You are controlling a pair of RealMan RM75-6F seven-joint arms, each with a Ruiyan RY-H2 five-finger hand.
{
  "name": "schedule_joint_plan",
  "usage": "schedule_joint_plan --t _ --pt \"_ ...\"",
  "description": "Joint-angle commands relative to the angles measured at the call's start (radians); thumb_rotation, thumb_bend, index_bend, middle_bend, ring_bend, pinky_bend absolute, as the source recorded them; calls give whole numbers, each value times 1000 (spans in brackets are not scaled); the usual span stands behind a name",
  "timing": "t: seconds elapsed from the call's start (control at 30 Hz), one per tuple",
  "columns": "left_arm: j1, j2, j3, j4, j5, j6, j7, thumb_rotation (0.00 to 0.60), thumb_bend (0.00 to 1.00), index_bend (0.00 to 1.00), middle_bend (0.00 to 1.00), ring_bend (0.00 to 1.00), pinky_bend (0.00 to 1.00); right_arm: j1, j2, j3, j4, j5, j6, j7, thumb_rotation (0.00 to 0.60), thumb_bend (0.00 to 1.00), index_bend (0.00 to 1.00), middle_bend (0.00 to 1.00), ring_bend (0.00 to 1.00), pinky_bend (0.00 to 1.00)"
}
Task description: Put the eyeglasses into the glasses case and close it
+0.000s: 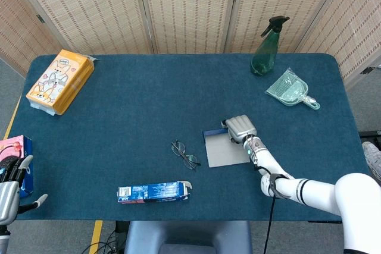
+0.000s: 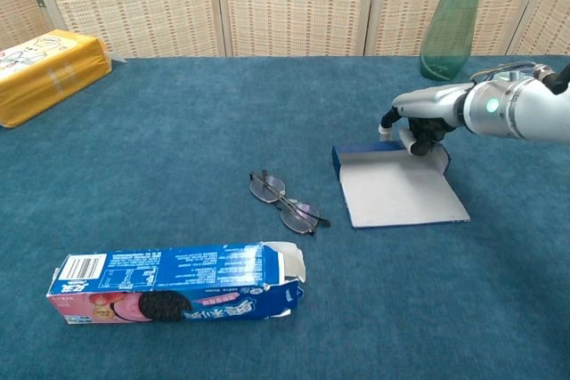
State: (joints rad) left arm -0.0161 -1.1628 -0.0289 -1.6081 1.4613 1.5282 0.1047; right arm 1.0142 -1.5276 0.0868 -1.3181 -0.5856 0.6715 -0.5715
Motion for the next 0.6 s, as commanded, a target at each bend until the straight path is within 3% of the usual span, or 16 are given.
schedule_joint_plan --t 0.03,0.17,0.27,0.4,0.6 --pt "3 1 0 1 0 4 -2 600 163 91 136 106 278 -5 5 -1 -52 -57 39 19 600 775 315 985 1000 1000" --pt "5 2 1 1 3 7 -4 600 163 92 136 106 278 -28 -26 8 -32 -111 151 25 600 386 315 987 1000 1000" --pt "5 0 2 0 4 4 -3 600 163 91 136 106 278 -45 -54 10 -9 -151 207 31 600 204 315 995 1000 1000" --pt "1 -2 2 -2 9 0 0 600 163 92 136 106 278 -57 -83 10 11 -180 218 35 600 125 315 998 1000 1000" --pt "3 -2 3 1 6 0 0 600 163 92 136 106 278 -55 -118 17 42 -183 205 16 600 117 315 996 1000 1000"
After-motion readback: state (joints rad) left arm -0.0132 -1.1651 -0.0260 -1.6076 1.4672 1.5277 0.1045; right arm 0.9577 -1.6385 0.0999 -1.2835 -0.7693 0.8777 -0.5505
